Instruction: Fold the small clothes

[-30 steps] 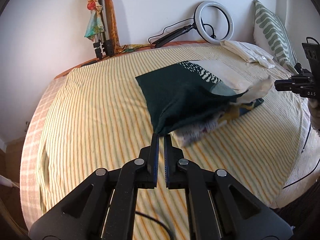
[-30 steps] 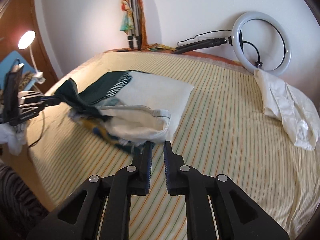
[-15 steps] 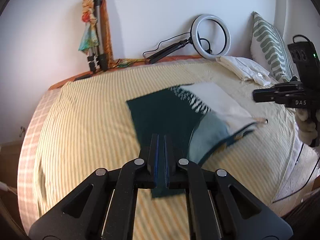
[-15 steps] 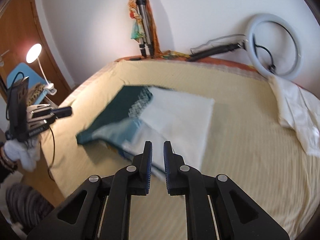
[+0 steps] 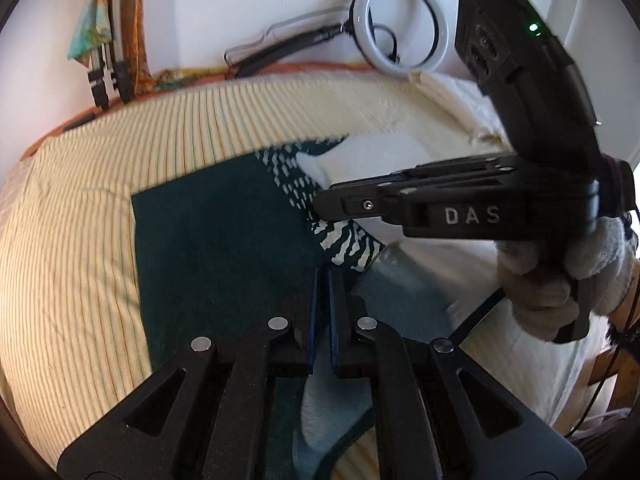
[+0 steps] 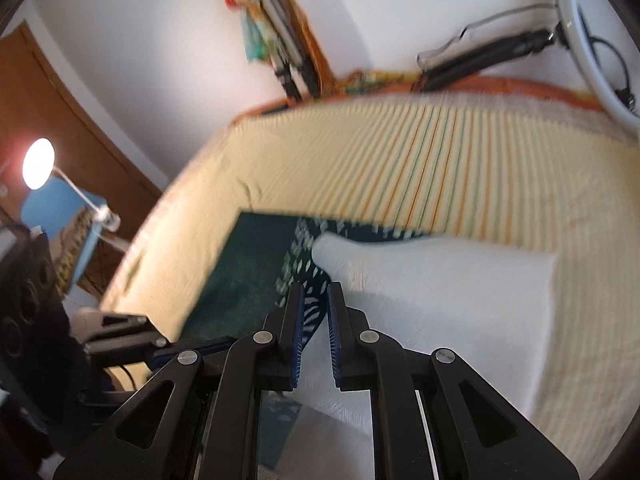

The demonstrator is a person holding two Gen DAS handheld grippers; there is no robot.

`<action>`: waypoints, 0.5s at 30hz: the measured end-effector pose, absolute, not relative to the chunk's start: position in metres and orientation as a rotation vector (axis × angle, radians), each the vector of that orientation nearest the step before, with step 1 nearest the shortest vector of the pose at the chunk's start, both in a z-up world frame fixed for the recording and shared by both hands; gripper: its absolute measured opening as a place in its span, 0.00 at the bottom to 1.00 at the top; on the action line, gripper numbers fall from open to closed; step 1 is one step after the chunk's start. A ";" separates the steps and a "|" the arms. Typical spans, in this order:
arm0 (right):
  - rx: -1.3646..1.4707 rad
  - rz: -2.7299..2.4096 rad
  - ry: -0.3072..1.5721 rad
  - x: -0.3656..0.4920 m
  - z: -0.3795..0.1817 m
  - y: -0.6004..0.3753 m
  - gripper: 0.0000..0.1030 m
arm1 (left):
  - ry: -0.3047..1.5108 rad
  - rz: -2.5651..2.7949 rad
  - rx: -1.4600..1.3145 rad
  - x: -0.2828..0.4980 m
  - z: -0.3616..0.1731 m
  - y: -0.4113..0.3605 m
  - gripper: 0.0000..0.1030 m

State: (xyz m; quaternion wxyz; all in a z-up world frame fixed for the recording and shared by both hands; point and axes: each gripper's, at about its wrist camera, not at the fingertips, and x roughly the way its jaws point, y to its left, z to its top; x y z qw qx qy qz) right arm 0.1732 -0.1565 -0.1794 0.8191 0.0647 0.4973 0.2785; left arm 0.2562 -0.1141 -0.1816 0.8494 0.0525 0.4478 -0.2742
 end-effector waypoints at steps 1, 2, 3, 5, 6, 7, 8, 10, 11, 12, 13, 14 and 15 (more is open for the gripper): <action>0.110 0.598 1.061 0.170 -0.184 -0.154 0.09 | 0.956 -0.567 0.127 0.256 -0.189 -0.113 0.02; 0.091 0.606 1.044 0.165 -0.186 -0.152 0.08 | 0.934 -0.573 0.117 0.255 -0.190 -0.108 0.05; 0.095 0.607 1.044 0.165 -0.187 -0.152 0.08 | 0.938 -0.576 0.104 0.256 -0.190 -0.106 0.06; 0.103 0.610 1.070 0.169 -0.186 -0.151 0.08 | 0.957 -0.584 0.076 0.261 -0.189 -0.102 0.06; 0.098 0.609 1.092 0.171 -0.184 -0.150 0.07 | 0.959 -0.580 0.083 0.261 -0.187 -0.102 0.06; 0.094 0.601 1.120 0.175 -0.180 -0.150 0.07 | 0.959 -0.570 0.094 0.260 -0.184 -0.102 0.06; 0.095 0.598 1.137 0.177 -0.172 -0.150 0.08 | 0.947 -0.568 0.076 0.258 -0.178 -0.098 0.06; 0.111 0.630 1.100 0.178 -0.154 -0.150 0.09 | 0.917 -0.577 0.023 0.253 -0.167 -0.090 0.06; 0.119 0.641 1.073 0.179 -0.143 -0.150 0.09 | 0.907 -0.582 0.005 0.250 -0.164 -0.087 0.06; 0.121 0.645 1.054 0.182 -0.136 -0.148 0.09 | 0.897 -0.591 -0.014 0.247 -0.160 -0.087 0.06; 0.117 0.636 1.040 0.187 -0.132 -0.147 0.09 | 0.899 -0.603 -0.025 0.246 -0.158 -0.089 0.06; 0.114 0.617 1.035 0.194 -0.131 -0.144 0.09 | 0.906 -0.618 -0.027 0.245 -0.159 -0.091 0.06; 0.118 0.611 1.040 0.199 -0.133 -0.141 0.09 | 0.912 -0.628 -0.009 0.244 -0.161 -0.096 0.06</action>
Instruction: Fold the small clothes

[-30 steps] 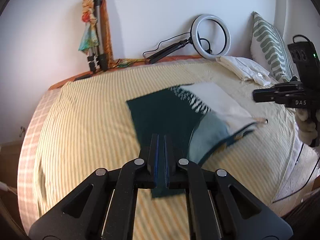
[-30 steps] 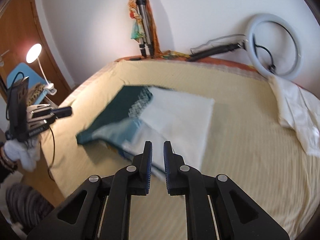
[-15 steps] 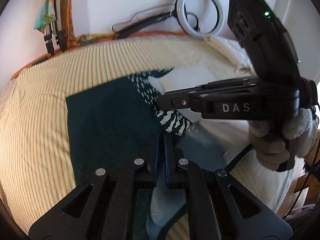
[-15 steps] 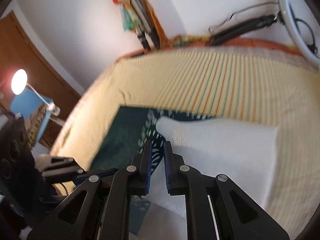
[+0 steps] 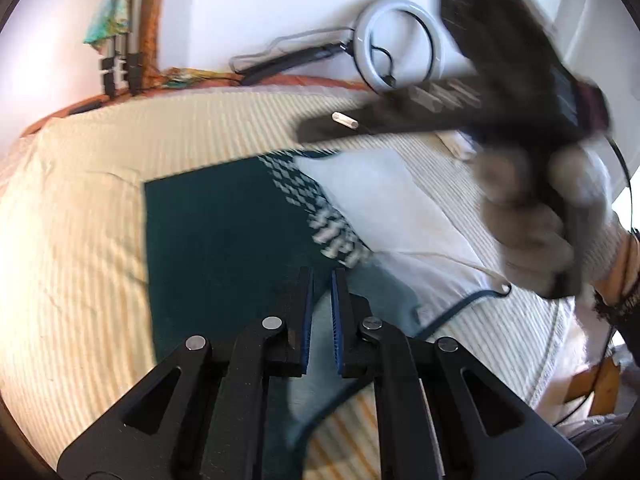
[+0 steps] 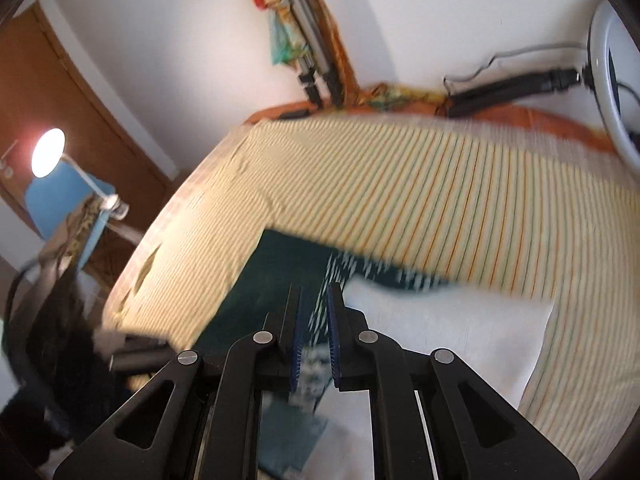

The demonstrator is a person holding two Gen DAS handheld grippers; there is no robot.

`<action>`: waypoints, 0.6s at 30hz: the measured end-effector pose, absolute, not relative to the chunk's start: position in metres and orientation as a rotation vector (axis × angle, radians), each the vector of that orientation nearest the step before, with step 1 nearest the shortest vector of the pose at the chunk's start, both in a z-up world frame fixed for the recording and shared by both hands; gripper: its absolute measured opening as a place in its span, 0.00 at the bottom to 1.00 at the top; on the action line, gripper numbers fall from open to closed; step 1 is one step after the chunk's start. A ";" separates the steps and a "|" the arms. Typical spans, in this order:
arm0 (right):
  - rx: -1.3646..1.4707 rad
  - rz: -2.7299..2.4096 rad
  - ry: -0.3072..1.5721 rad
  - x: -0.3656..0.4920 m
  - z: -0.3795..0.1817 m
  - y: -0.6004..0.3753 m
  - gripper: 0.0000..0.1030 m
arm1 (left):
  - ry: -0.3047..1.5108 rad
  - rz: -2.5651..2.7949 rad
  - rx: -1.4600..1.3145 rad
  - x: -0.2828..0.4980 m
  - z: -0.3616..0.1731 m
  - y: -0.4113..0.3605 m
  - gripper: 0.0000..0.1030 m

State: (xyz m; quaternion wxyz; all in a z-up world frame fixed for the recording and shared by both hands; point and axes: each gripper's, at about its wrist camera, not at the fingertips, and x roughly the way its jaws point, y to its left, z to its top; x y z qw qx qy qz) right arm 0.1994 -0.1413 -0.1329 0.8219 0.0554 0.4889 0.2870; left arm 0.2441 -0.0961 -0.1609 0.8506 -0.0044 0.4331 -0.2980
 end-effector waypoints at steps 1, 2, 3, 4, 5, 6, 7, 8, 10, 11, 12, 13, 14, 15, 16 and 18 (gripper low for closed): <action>0.121 0.601 1.052 0.206 -0.137 -0.138 0.09 | 0.914 -0.627 0.011 0.244 -0.163 -0.100 0.06; 0.124 0.579 1.071 0.214 -0.144 -0.135 0.09 | 0.922 -0.624 0.033 0.243 -0.166 -0.103 0.06; 0.129 0.570 1.089 0.219 -0.150 -0.135 0.09 | 0.931 -0.621 0.043 0.243 -0.170 -0.106 0.06; 0.137 0.561 1.114 0.224 -0.158 -0.135 0.09 | 0.946 -0.614 0.056 0.244 -0.175 -0.107 0.06; 0.147 0.550 1.138 0.228 -0.167 -0.136 0.10 | 0.958 -0.607 0.069 0.244 -0.179 -0.108 0.06; 0.152 0.535 1.154 0.231 -0.175 -0.139 0.10 | 0.958 -0.605 0.072 0.244 -0.182 -0.108 0.07; 0.159 0.514 1.172 0.233 -0.182 -0.143 0.10 | 0.952 -0.608 0.067 0.243 -0.183 -0.107 0.07; 0.203 0.515 1.187 0.234 -0.192 -0.149 0.11 | 0.953 -0.608 0.067 0.242 -0.184 -0.107 0.07; 0.296 0.540 1.161 0.233 -0.195 -0.163 0.10 | 0.945 -0.608 0.081 0.240 -0.185 -0.108 0.07; 0.303 0.550 1.161 0.234 -0.196 -0.165 0.10 | 0.941 -0.606 0.089 0.239 -0.185 -0.109 0.07; 0.293 0.548 1.165 0.235 -0.194 -0.165 0.10 | 0.940 -0.607 0.090 0.239 -0.184 -0.108 0.07; 0.279 0.535 1.174 0.235 -0.191 -0.166 0.10 | 0.943 -0.608 0.088 0.238 -0.183 -0.108 0.07; 0.265 0.520 1.175 0.233 -0.184 -0.167 0.11 | 0.949 -0.607 0.083 0.237 -0.182 -0.105 0.08; 0.261 0.518 1.160 0.231 -0.176 -0.170 0.11 | 0.950 -0.596 0.070 0.235 -0.178 -0.099 0.08; 0.263 0.527 1.136 0.227 -0.166 -0.176 0.12 | 0.946 -0.590 0.050 0.233 -0.174 -0.093 0.08; 0.266 0.537 1.090 0.218 -0.150 -0.196 0.29 | 0.936 -0.577 -0.024 0.232 -0.163 -0.069 0.27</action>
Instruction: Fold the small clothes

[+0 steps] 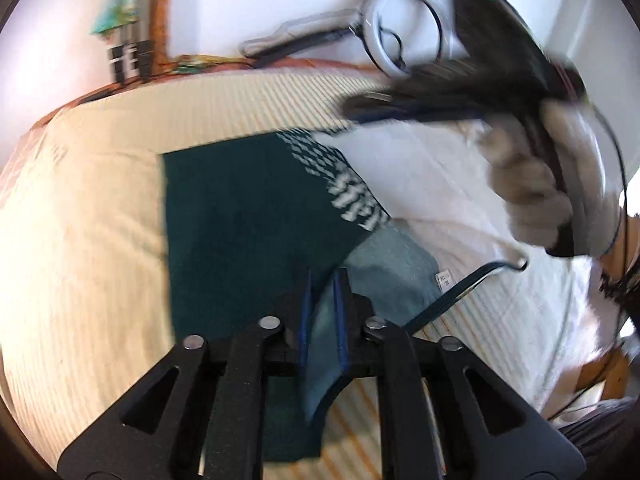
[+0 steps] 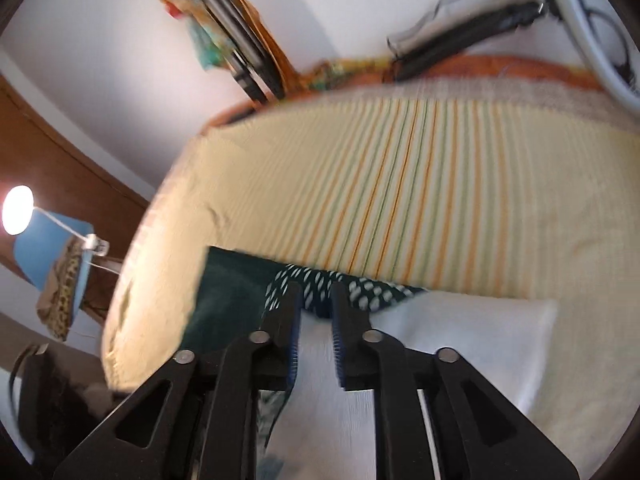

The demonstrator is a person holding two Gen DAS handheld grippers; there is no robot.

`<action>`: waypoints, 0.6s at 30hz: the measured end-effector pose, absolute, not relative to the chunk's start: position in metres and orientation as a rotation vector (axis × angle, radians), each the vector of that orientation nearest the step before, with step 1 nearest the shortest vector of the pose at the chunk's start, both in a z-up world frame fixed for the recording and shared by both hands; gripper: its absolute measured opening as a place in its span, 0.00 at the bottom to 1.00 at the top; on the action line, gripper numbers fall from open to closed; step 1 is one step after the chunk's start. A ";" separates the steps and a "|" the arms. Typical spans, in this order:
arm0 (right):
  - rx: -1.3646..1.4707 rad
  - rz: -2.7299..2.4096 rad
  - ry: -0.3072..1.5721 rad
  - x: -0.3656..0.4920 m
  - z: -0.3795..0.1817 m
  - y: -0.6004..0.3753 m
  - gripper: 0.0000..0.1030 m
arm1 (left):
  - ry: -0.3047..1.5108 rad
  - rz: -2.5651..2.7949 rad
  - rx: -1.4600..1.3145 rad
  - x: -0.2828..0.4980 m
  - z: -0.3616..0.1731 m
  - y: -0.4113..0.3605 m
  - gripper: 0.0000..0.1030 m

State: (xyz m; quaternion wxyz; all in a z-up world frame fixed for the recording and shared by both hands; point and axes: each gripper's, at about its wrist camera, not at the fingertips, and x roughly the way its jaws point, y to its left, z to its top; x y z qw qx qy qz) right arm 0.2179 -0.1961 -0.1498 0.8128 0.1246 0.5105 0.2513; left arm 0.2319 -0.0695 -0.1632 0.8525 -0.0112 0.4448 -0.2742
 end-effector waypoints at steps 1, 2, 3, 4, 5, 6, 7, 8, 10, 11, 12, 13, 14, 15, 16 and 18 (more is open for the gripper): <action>0.264 0.527 1.072 0.213 -0.143 -0.209 0.35 | 0.929 -0.567 -0.058 0.233 -0.159 -0.058 0.37; 0.263 0.508 1.059 0.206 -0.138 -0.224 0.41 | 0.919 -0.552 -0.090 0.233 -0.154 -0.046 0.52; 0.269 0.493 1.062 0.204 -0.138 -0.235 0.41 | 0.913 -0.528 -0.130 0.235 -0.150 -0.030 0.56; 0.281 0.481 1.075 0.200 -0.142 -0.250 0.41 | 0.918 -0.513 -0.158 0.239 -0.149 -0.018 0.56; 0.297 0.465 1.087 0.192 -0.147 -0.269 0.41 | 0.938 -0.493 -0.205 0.246 -0.150 -0.004 0.56; 0.315 0.447 1.094 0.188 -0.152 -0.283 0.41 | 0.969 -0.482 -0.266 0.253 -0.153 0.009 0.56; 0.345 0.428 1.106 0.181 -0.158 -0.300 0.42 | 1.007 -0.482 -0.342 0.261 -0.159 0.021 0.56; 0.377 0.420 1.113 0.177 -0.164 -0.314 0.45 | 1.041 -0.490 -0.414 0.266 -0.166 0.030 0.56; 0.450 0.418 1.115 0.169 -0.174 -0.336 0.52 | 1.095 -0.479 -0.540 0.278 -0.181 0.046 0.56; 0.497 0.422 1.117 0.166 -0.179 -0.346 0.52 | 1.104 -0.479 -0.570 0.282 -0.185 0.049 0.56; 0.535 0.430 1.119 0.164 -0.183 -0.352 0.52 | 1.114 -0.483 -0.598 0.284 -0.190 0.052 0.56; 0.573 0.446 1.121 0.163 -0.187 -0.357 0.52 | 1.124 -0.491 -0.616 0.287 -0.194 0.052 0.56; 0.599 0.460 1.123 0.162 -0.190 -0.360 0.52 | 1.129 -0.498 -0.626 0.286 -0.197 0.052 0.56; 0.609 0.468 1.123 0.161 -0.191 -0.361 0.52 | 1.139 -0.509 -0.636 0.287 -0.201 0.050 0.56; 0.619 0.482 1.127 0.162 -0.192 -0.361 0.52 | 1.137 -0.514 -0.637 0.288 -0.201 0.048 0.56; 0.634 0.511 1.135 0.163 -0.193 -0.362 0.46 | 1.136 -0.525 -0.626 0.292 -0.201 0.044 0.56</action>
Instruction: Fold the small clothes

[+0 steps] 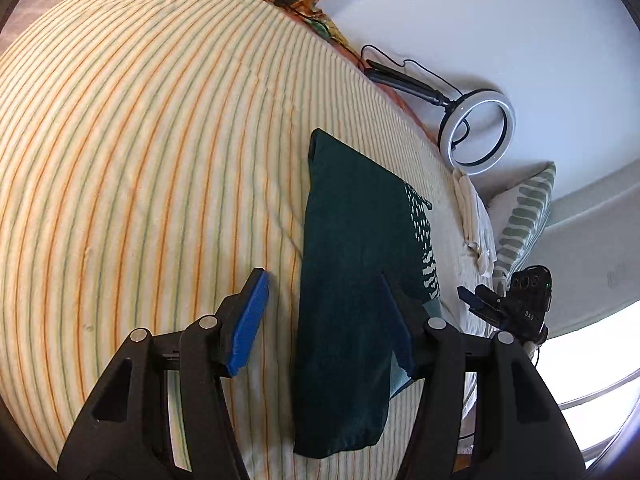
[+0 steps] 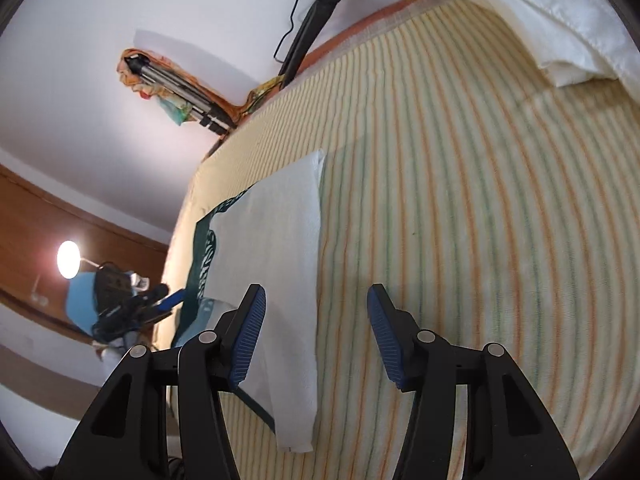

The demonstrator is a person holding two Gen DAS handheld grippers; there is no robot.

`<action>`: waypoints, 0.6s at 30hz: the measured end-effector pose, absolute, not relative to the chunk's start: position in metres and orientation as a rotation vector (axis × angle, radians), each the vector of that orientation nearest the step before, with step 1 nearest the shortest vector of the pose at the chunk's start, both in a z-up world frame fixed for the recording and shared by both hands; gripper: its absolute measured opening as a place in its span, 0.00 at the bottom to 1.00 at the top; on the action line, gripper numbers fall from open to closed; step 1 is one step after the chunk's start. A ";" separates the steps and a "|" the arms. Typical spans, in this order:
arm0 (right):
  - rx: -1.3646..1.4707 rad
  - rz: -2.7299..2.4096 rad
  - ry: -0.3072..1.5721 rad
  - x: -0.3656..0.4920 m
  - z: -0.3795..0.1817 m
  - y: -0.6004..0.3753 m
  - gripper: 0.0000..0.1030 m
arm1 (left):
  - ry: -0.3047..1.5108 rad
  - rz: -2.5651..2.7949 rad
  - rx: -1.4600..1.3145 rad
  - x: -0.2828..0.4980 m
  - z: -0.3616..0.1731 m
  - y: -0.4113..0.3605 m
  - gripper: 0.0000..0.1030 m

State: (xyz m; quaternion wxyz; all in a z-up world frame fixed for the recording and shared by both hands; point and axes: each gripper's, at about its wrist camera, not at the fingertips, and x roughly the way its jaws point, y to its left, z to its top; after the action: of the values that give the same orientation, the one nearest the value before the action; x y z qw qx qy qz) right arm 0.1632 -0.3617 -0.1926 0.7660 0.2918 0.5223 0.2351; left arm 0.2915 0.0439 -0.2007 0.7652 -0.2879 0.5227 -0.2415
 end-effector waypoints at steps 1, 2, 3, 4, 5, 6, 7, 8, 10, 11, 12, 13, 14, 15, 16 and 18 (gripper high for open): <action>0.645 0.525 1.139 0.164 -0.193 -0.359 0.45 | 1.139 -0.531 -0.620 0.294 -0.200 0.042 0.56; 0.659 0.544 1.150 0.167 -0.195 -0.357 0.42 | 1.145 -0.542 -0.629 0.297 -0.201 0.040 0.56; 0.669 0.554 1.156 0.168 -0.196 -0.356 0.41 | 1.153 -0.553 -0.638 0.301 -0.203 0.037 0.56; 0.673 0.563 1.164 0.170 -0.198 -0.352 0.41 | 1.153 -0.558 -0.640 0.304 -0.203 0.036 0.56; 0.672 0.574 1.175 0.173 -0.201 -0.348 0.38 | 1.155 -0.566 -0.639 0.307 -0.203 0.033 0.56; 0.672 0.584 1.180 0.175 -0.203 -0.344 0.35 | 1.159 -0.578 -0.635 0.310 -0.204 0.030 0.56; 0.682 0.597 1.176 0.178 -0.205 -0.339 0.35 | 1.158 -0.587 -0.629 0.313 -0.204 0.028 0.56; 0.696 0.610 1.171 0.180 -0.206 -0.338 0.34 | 1.159 -0.597 -0.621 0.315 -0.204 0.024 0.56; 0.712 0.624 1.171 0.184 -0.209 -0.334 0.32 | 1.155 -0.616 -0.606 0.320 -0.204 0.018 0.56; 0.714 0.631 1.172 0.188 -0.210 -0.330 0.29 | 1.153 -0.624 -0.609 0.323 -0.204 0.016 0.56; 0.716 0.643 1.175 0.191 -0.212 -0.327 0.27 | 1.156 -0.632 -0.618 0.326 -0.204 0.014 0.56; 0.715 0.646 1.175 0.193 -0.213 -0.325 0.25 | 1.156 -0.638 -0.628 0.329 -0.206 0.012 0.55; 0.712 0.653 1.182 0.196 -0.214 -0.320 0.21 | 1.158 -0.641 -0.634 0.331 -0.207 0.009 0.54; 0.711 0.661 1.187 0.198 -0.216 -0.317 0.20 | 1.153 -0.640 -0.632 0.333 -0.206 0.007 0.54; 0.710 0.667 1.191 0.197 -0.218 -0.317 0.19 | 1.150 -0.642 -0.626 0.334 -0.205 0.004 0.54; 0.699 0.655 1.196 0.201 -0.219 -0.309 0.13 | 1.165 -0.658 -0.645 0.339 -0.208 -0.002 0.36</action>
State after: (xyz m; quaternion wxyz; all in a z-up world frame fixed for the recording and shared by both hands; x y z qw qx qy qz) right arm 0.2005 -0.3090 -0.2187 0.7205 0.3162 0.5413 0.2965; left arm 0.3386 -0.0022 -0.2076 0.7369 -0.2936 0.5303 -0.2995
